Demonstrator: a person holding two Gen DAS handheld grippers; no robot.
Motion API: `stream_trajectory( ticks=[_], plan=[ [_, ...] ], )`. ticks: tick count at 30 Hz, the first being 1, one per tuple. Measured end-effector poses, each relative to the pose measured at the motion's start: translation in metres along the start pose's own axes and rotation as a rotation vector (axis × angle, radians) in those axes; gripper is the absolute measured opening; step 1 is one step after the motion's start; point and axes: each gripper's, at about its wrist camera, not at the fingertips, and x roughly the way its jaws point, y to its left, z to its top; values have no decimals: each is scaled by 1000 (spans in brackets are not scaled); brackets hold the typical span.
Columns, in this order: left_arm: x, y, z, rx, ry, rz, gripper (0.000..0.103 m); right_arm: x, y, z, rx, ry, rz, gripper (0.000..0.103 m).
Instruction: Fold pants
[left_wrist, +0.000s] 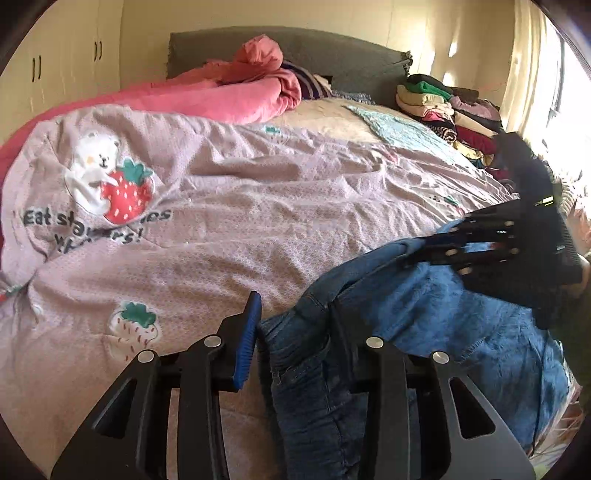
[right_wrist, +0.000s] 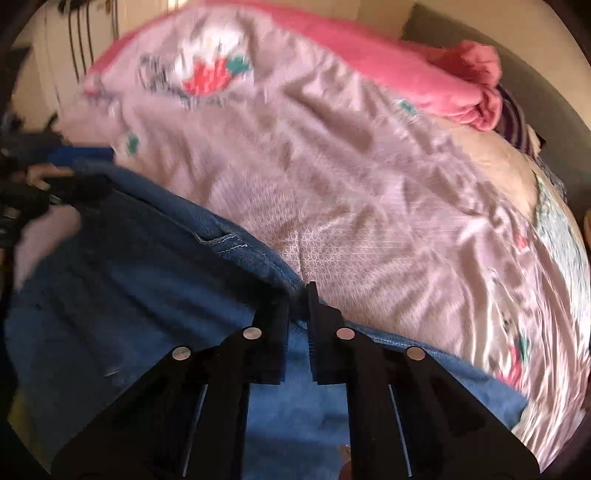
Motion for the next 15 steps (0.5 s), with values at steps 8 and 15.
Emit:
stream_trajectory(
  ticks=[8, 15],
  plan=[
    [-54, -21, -23, 24, -76, -26, 34, -94, 29, -45, 61, -151, 54, 2],
    [-92, -39, -63, 65, -52, -40, 34, -135, 93, -102, 41, -130, 127, 2]
  ],
)
